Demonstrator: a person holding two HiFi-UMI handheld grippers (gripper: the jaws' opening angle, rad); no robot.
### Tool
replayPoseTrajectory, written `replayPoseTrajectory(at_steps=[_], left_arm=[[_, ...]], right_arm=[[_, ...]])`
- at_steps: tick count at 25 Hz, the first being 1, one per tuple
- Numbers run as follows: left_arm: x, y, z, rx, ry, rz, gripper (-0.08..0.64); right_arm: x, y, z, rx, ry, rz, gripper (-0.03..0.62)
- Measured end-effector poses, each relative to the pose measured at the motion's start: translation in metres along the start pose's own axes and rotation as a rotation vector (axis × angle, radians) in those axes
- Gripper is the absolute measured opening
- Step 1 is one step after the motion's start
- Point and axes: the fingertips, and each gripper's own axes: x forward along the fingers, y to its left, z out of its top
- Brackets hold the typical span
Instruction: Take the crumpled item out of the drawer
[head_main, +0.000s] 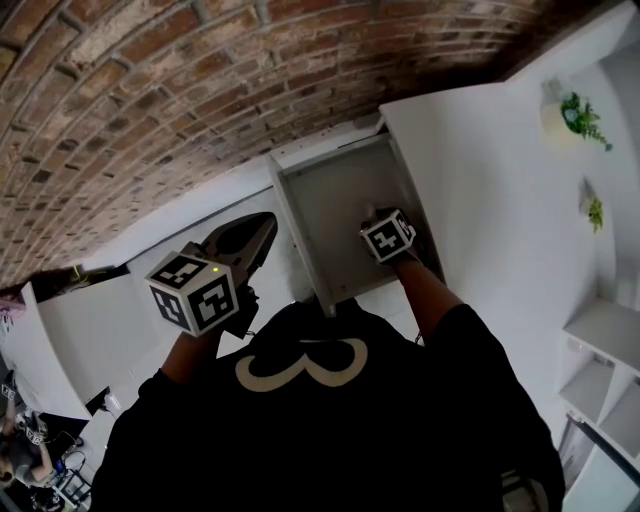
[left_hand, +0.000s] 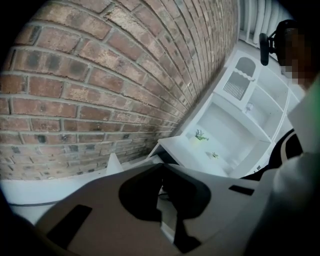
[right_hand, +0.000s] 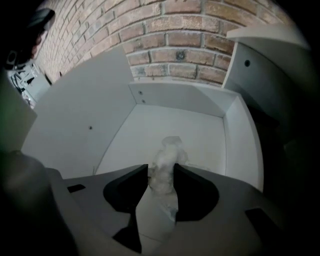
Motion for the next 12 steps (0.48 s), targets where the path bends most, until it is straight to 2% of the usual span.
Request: replayPoseTrajectory(at_steps=[5, 9, 12], left_arm=[[-0.006, 0.000, 0.000, 0.006, -0.001, -0.027, 0.003], [-0.016, -0.003, -0.001, 0.009, 0.012, -0.048, 0.003], [-0.025, -0.006, 0.003, 0.020, 0.014, -0.070, 0.003]], right_arm=[[-0.030, 0.012, 0.015, 0.067, -0.071, 0.022, 0.166], [-0.059, 0.033, 0.041, 0.099, -0.206, 0.104, 0.166], [-0.080, 0.050, 0.051, 0.137, -0.273, 0.148, 0.166]])
